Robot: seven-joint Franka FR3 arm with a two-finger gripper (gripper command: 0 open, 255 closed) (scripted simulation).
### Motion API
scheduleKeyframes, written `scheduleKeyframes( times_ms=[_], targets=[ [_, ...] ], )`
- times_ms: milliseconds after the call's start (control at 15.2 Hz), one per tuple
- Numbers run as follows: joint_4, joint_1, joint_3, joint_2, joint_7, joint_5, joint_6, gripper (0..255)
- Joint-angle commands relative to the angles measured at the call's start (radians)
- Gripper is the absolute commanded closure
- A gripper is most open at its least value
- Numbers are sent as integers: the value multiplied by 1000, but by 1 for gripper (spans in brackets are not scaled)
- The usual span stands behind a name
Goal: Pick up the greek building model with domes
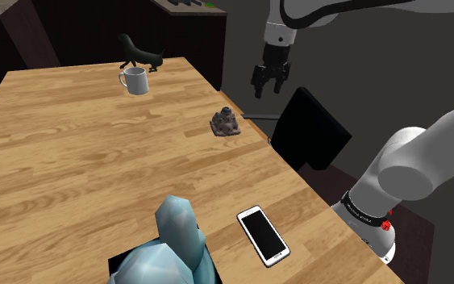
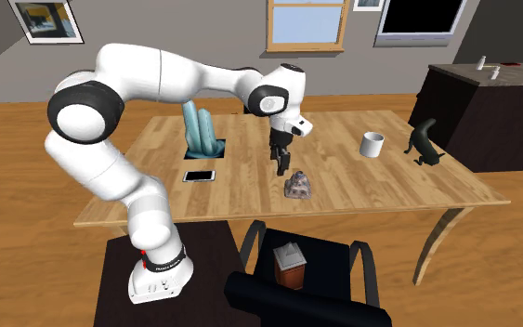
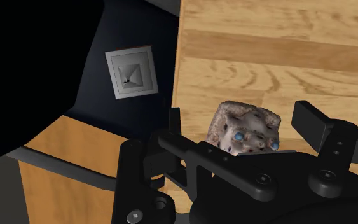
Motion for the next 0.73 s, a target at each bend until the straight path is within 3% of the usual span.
scheduleKeyframes(
  times_ms=[0,660],
  targets=[
    [44,4,8,77,17,6,35,0],
    [344,26,40,460,109,14,127,0]
  ],
)
